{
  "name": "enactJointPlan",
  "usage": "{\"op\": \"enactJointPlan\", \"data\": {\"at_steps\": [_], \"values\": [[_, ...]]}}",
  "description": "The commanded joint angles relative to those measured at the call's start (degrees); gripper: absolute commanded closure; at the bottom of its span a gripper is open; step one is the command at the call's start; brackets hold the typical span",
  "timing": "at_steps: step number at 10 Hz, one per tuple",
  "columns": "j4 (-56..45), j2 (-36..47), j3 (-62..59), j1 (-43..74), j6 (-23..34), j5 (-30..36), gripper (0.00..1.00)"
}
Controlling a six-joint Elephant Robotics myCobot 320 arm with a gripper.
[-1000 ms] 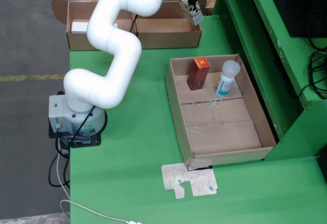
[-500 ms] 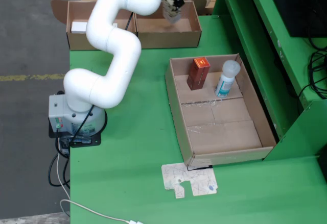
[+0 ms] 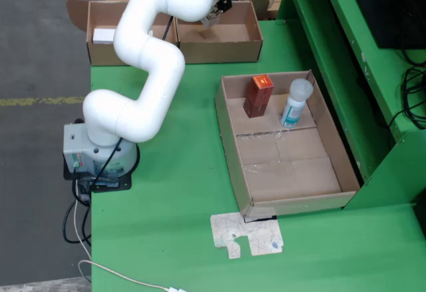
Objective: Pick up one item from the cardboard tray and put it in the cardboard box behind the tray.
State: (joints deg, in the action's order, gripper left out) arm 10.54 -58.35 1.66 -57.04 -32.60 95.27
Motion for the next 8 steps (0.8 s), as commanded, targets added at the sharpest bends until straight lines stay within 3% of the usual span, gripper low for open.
{"op": "enactJointPlan", "data": {"at_steps": [1,3,5,7,8], "values": [[-2.6,2.4,-1.7,1.9,-4.4,8.3,1.00],[-6.2,3.0,-1.7,3.4,-7.8,16.9,1.00],[-6.2,3.0,-1.7,3.4,-7.8,16.9,1.00],[-8.6,2.4,-1.7,3.8,-11.9,23.0,1.00],[-8.6,2.4,-1.7,3.8,-11.9,23.0,1.00]]}}
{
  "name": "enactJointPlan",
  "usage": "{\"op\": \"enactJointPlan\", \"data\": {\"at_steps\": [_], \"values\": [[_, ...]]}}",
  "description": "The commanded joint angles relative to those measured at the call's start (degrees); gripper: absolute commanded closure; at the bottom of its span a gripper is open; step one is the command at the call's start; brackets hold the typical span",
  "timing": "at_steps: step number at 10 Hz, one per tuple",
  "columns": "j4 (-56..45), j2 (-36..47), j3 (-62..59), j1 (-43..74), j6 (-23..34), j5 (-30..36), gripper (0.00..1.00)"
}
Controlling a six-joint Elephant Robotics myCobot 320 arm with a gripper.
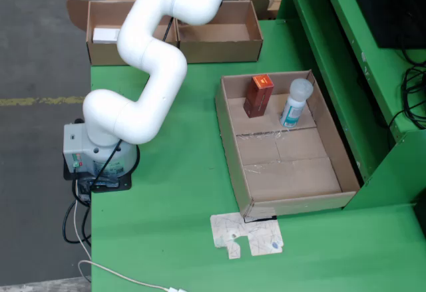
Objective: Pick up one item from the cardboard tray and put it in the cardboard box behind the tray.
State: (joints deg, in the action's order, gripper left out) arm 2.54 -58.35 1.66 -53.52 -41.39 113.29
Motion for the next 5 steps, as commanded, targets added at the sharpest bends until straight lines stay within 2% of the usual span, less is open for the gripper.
{"op": "enactJointPlan", "data": {"at_steps": [1,2,5], "values": [[-0.6,2.4,-1.7,0.3,-3.1,4.9,1.00],[1.2,1.6,-1.7,-1.2,-5.8,2.9,1.00],[1.6,1.0,-1.7,-1.3,-7.5,3.4,1.00]]}}
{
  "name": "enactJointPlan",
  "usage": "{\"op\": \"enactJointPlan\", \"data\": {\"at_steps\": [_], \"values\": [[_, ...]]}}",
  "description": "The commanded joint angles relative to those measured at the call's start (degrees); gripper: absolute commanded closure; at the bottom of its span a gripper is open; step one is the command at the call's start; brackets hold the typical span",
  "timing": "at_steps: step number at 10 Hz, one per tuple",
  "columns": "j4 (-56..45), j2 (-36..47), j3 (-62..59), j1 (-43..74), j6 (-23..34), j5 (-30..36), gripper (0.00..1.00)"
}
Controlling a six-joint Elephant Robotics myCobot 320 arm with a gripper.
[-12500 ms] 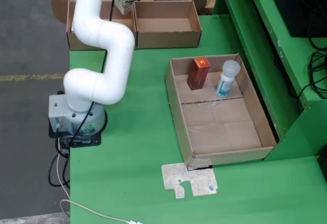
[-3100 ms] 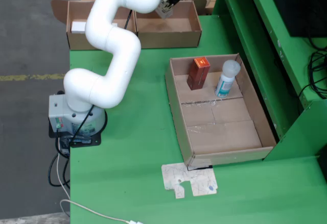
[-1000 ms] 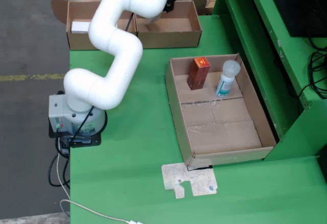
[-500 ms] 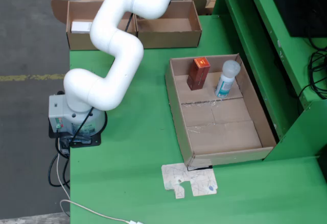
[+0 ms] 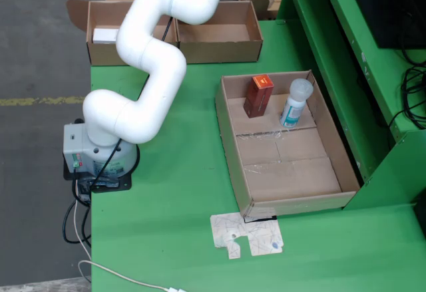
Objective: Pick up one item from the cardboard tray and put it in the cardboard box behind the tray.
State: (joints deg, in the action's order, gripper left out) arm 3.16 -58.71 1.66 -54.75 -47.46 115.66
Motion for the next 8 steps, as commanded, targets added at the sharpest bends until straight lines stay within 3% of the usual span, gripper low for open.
{"op": "enactJointPlan", "data": {"at_steps": [1,7,8], "values": [[2.0,1.0,-1.7,-0.3,-2.9,0.1,1.00],[1.0,0.7,-1.7,0.2,-8.7,6.4,1.00],[-1.3,0.8,-1.7,1.2,-10.9,11.7,1.00]]}}
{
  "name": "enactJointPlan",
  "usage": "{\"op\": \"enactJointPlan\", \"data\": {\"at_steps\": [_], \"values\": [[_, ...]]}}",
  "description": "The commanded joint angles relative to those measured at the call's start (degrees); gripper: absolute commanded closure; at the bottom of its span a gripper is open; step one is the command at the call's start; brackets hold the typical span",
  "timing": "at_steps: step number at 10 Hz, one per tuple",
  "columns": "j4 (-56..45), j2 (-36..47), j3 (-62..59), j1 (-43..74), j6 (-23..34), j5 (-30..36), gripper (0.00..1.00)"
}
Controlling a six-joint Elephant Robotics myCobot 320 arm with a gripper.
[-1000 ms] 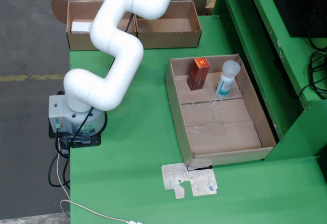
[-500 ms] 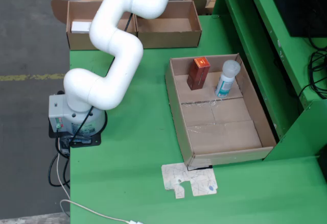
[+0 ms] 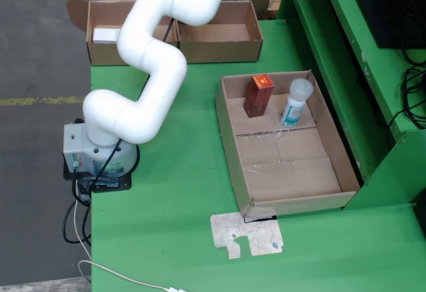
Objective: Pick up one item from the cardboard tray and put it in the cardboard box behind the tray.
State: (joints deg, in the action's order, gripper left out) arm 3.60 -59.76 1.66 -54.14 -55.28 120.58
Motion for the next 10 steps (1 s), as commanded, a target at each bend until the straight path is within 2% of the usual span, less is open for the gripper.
{"op": "enactJointPlan", "data": {"at_steps": [1,2,3,4,5,6,8,9,10], "values": [[-1.8,1.9,-1.7,0.6,-3.1,6.8,1.00],[-9.7,3.5,-1.7,1.5,-3.5,14.8,1.00],[-9.7,3.5,-1.7,1.5,-3.5,14.8,1.00],[-18.3,6.0,-1.7,1.5,0.2,15.4,1.00],[-18.3,6.0,-1.7,1.5,0.2,15.4,1.00],[-25.8,8.5,-1.7,1.8,5.6,12.3,1.00],[-25.8,8.5,-1.7,1.8,5.6,12.3,1.00],[-31.4,10.3,-1.7,2.7,10.0,7.6,1.00],[-31.4,10.3,-1.7,2.7,10.0,7.6,1.00]]}}
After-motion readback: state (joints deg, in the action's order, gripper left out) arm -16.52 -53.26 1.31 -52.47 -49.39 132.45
